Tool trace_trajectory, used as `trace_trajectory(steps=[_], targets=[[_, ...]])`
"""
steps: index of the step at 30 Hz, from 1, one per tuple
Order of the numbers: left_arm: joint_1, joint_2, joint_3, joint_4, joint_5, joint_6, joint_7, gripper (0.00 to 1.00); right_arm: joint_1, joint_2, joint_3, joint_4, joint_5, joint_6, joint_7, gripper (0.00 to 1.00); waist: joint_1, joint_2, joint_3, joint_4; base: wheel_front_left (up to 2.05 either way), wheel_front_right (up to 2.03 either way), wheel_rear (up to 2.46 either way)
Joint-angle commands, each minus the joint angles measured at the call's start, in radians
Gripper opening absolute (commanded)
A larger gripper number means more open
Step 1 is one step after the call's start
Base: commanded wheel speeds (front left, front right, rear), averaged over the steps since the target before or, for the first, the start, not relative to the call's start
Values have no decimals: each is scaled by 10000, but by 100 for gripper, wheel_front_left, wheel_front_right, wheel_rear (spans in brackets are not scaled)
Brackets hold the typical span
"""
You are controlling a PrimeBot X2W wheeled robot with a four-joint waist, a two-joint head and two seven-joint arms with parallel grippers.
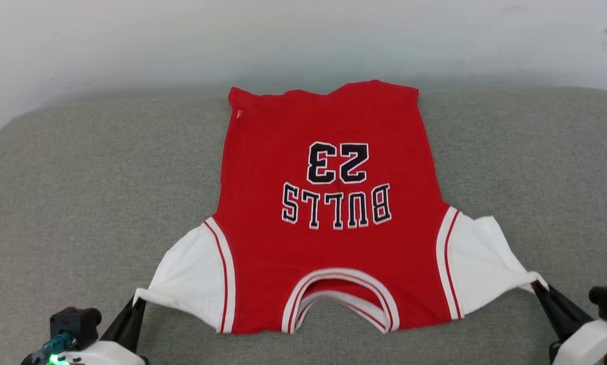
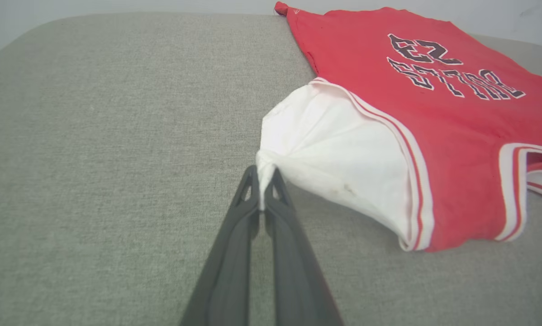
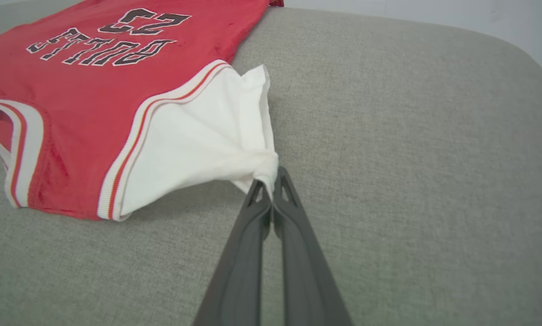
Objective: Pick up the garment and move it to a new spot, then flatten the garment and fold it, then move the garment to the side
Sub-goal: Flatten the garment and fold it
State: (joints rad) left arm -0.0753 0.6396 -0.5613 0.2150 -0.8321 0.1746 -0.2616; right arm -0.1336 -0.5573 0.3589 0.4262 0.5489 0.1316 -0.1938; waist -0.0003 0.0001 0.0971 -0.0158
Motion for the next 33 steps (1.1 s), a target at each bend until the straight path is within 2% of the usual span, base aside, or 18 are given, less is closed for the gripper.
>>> trace_trajectory(steps=[1,12,18,20,21,25,33], targets=[[175,4,160,-10,-7,4,-45,0,218,46,-153,-61,-87,-17,-11,0,3,-1,-62,7,0,0,0],[1962,-224,887,-46,93,92,-45,0,2729,217,-1222,-449,-455,-19,204,0,3,-1,-267,83,0,0,0],[2036,-574,950,-62,307,-60,-45,0,2932,570,-1496,-329,-727,-20,250,0,3,-1,-268,130,0,0,0],[1917,-686,927,-70,431,-66,-45,0,2756,724,-1591,-339,-766,-19,191,62,3,-1,-269,137,0,0,0],[1896,-733,919,-77,468,-79,-45,0,2691,768,-1634,-347,-788,-19,190,100,3,-1,-268,135,0,0,0],[1759,-868,957,-158,754,-78,-45,0,2309,830,-1948,-517,-913,-17,78,100,3,-1,-255,137,0,0,0],[1488,-1300,1366,-940,1416,104,-45,0,757,27,-3180,-1802,-1298,-17,177,100,3,-1,196,403,0,0,0]])
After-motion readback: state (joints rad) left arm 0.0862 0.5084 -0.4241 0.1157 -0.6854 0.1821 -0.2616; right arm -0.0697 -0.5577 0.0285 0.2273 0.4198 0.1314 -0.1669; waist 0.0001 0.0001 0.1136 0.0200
